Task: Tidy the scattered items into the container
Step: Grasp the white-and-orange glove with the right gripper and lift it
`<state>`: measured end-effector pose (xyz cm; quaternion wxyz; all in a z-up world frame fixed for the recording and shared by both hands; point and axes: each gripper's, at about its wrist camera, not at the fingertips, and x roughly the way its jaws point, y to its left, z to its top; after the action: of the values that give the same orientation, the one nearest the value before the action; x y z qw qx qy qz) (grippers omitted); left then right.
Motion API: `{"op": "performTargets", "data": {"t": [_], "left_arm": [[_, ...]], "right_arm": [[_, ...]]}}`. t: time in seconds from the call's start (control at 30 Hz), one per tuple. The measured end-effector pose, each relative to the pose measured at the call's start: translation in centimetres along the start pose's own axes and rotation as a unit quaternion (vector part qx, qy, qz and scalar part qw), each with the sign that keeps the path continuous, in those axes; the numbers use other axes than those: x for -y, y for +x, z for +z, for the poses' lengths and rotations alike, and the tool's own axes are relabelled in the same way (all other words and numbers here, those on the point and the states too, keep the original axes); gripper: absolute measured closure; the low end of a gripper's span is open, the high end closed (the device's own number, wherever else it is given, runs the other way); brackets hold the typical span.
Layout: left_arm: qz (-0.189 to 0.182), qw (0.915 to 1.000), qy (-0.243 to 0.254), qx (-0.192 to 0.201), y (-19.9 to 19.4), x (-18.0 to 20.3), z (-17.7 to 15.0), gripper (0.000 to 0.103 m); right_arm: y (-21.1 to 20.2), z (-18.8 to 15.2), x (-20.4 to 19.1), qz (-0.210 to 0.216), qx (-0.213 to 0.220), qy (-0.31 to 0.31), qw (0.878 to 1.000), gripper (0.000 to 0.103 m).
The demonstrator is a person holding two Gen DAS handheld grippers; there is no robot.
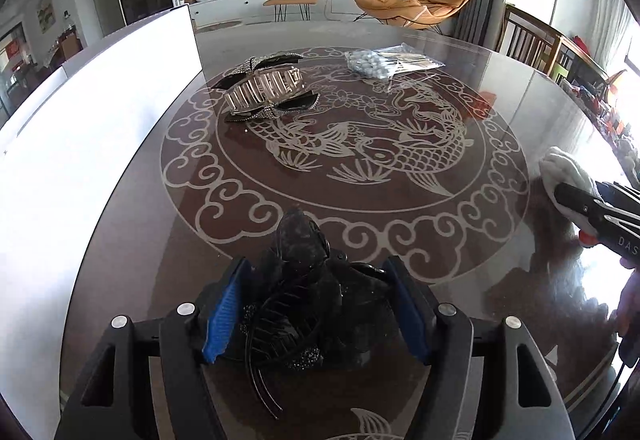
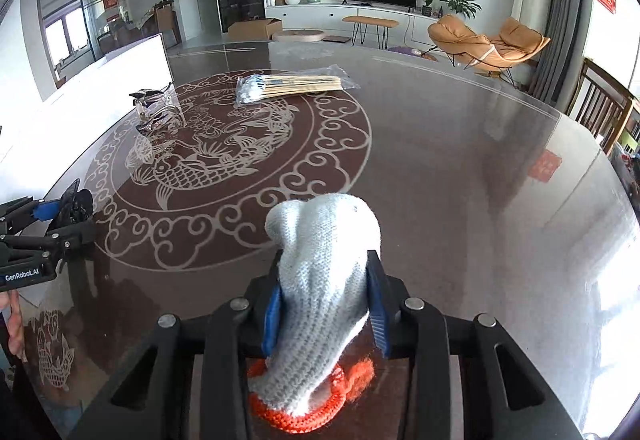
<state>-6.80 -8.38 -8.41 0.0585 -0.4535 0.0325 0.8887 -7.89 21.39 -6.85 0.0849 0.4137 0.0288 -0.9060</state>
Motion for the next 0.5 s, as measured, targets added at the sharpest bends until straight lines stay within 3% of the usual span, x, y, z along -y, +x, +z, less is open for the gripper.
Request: {"op": "performTargets", "data": {"t": [0.1,0.27,0.37,0.4,0.5], "left_arm": [[0.001,1.0,-0.003,-0.009,0.2,-0.3,-0.1,0.017],[0.004,0.9999,-0.006,-0.011,0.5,-0.6,0.0,0.015],[0.002,0.9999,-0.003,-0.015,0.8,-0.4,0.0,0.009],[0.002,0.9998,-0.003,-0.02,1.0,-0.4,0.0,0.001],[-0.002,0.9997,-0.003,-0.023,1.4,-0.4,0.1,0.0]], "right_arm": [[0.8,0.0,0.2,0.0,-0.021,0.01,1.0,0.047],[1.4,0.0,-0.6,-0.016,-0.025,0.002,1.0,0.044],[1.5,0.1,-0.6,-0.016,-0.025,0.002,1.0,0.043],[1.5,0.1,-0.7,-0.017,-0.025,0.002,1.0,0.043],[1.5,0.1,-0.7,-0.016,-0.025,0.002,1.0,0.043]]}}
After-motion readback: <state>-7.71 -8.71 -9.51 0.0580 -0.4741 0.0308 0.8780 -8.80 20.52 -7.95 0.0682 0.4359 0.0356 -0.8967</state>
